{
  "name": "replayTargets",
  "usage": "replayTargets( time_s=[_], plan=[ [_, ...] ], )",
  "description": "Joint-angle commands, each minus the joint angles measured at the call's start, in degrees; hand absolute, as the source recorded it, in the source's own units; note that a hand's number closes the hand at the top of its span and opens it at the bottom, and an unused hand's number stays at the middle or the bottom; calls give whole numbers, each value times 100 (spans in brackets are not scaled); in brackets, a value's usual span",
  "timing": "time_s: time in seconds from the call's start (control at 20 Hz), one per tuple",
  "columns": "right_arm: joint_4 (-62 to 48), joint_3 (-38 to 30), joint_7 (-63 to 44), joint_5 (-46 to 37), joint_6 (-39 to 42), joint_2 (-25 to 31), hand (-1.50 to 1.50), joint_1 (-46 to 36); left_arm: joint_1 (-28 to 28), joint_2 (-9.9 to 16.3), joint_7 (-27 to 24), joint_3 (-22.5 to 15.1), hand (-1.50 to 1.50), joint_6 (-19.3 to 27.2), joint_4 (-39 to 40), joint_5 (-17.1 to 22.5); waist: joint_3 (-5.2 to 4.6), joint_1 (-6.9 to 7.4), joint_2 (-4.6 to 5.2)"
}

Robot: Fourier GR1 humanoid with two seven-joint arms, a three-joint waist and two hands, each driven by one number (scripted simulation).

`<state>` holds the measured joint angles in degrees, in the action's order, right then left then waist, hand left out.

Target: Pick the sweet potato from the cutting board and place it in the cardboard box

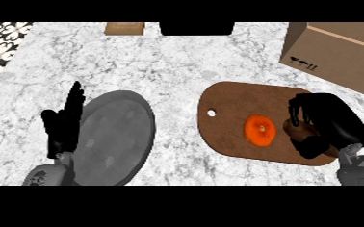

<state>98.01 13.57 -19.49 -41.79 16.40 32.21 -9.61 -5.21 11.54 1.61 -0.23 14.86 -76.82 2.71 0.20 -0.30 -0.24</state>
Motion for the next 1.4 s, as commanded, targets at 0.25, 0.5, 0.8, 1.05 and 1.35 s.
replayTargets(
  time_s=[0.25, 0.5, 0.8, 1.05, 1.35],
  plan=[
    [1986, -1401, -132, 917, 477, 378, 150, 164, 369, 30, -76, 106, 0, -215, -177, 119, -23, -30, -4],
    [2506, -2519, -619, 1699, 1025, 529, 150, -14, 93, 116, 227, 114, 0, -162, -57, -48, -21, -23, 5],
    [1348, -3275, -111, 1600, 1236, 1164, 150, -787, 383, -153, 96, -37, 0, -132, -291, -125, -20, 49, 18],
    [-152, -3282, 642, 1186, 653, 1201, 150, -1496, 33, -76, 52, 138, 0, -224, -9, -117, -20, 83, 34],
    [-1943, -2921, 1417, 665, -141, 1012, 150, -2207, -343, 28, 294, 261, 0, -365, 168, -66, -19, 118, 53]
  ],
)
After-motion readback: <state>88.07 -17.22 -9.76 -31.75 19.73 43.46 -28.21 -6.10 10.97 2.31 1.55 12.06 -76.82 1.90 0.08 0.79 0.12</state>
